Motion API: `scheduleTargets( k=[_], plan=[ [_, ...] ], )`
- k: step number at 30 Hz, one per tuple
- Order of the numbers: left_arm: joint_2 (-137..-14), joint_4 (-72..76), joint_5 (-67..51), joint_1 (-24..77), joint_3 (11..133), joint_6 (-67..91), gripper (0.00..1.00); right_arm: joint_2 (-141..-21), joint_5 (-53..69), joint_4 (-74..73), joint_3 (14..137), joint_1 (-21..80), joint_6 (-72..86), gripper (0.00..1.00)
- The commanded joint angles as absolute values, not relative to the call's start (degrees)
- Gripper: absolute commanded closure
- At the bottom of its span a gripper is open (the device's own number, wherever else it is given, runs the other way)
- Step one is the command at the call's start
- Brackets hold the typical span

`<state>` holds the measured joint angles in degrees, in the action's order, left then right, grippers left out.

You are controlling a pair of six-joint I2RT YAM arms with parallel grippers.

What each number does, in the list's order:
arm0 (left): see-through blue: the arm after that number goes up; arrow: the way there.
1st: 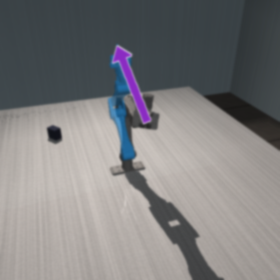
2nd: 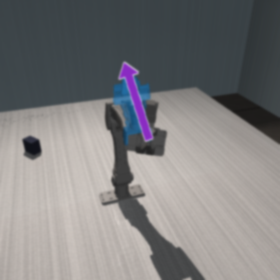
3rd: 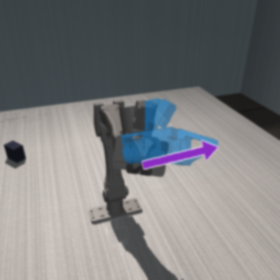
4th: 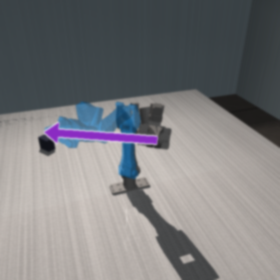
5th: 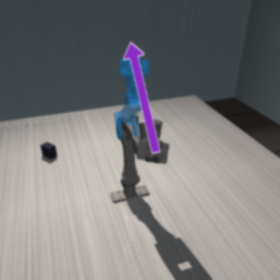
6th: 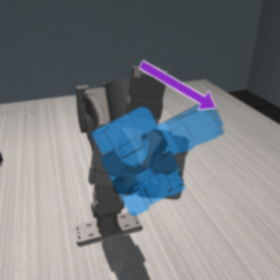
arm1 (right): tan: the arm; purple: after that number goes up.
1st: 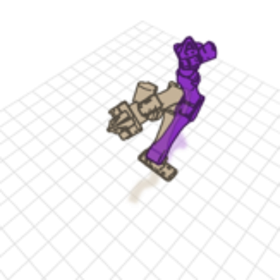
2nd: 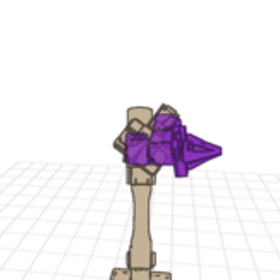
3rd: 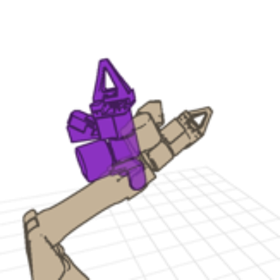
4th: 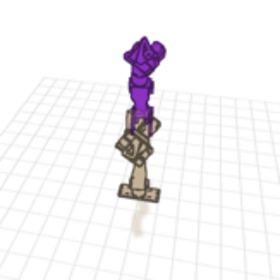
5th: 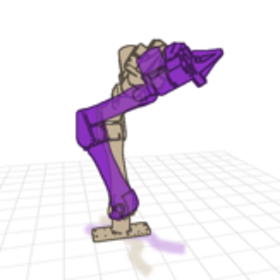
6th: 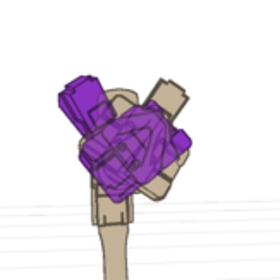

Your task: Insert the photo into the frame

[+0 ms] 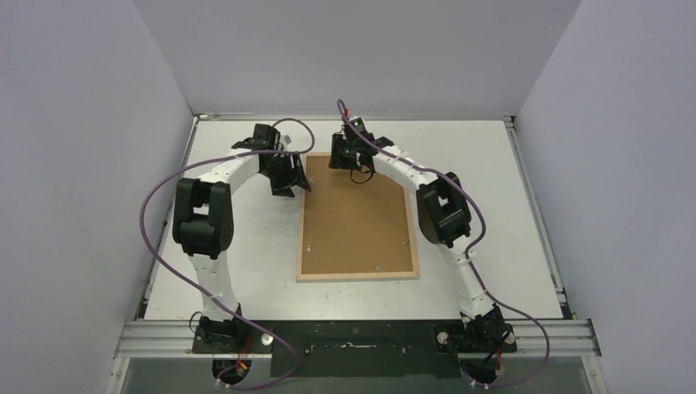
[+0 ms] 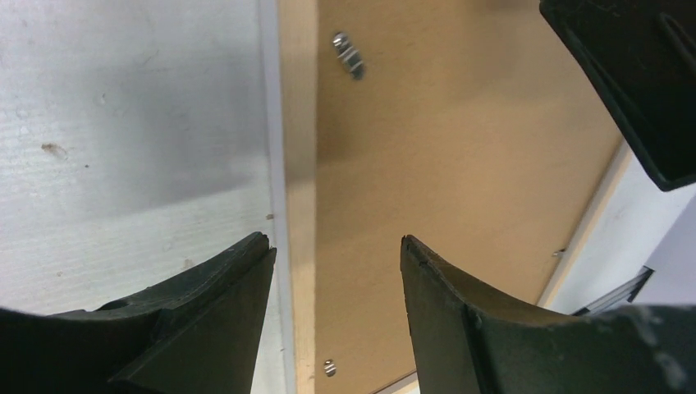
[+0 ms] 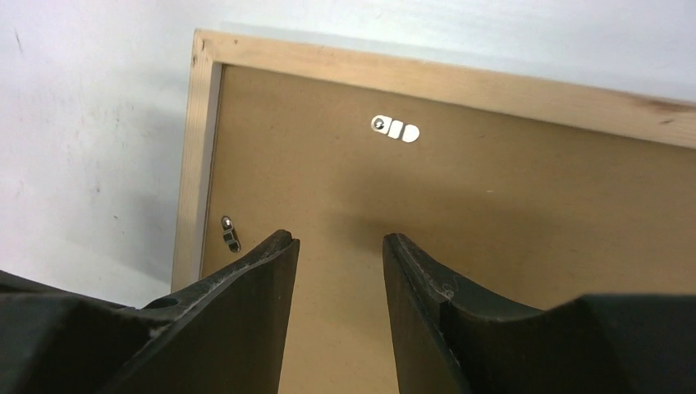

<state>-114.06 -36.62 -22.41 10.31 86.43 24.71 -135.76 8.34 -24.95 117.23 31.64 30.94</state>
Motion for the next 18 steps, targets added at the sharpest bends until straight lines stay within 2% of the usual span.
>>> scheduleTargets(
  k=[1,11,15,18],
  plan=[
    [-114.82,-35.92,-19.20,10.84,83.71,22.59,0.44,-137.15,7.85,-19.36,120.09,32.71,30.64,0.57],
    [-115.55,-33.71,-18.85,11.76,79.40,22.05,0.48,-139.71,2.85,-16.89,118.51,33.22,30.26,0.57],
    [-117.03,-33.94,-19.71,12.05,79.03,21.51,0.58,-142.24,2.77,-17.44,120.44,33.13,30.28,0.57],
    [-117.52,-34.45,-19.72,12.19,78.49,20.81,0.61,-144.00,2.60,-18.24,121.99,33.00,30.35,0.57]
  ],
)
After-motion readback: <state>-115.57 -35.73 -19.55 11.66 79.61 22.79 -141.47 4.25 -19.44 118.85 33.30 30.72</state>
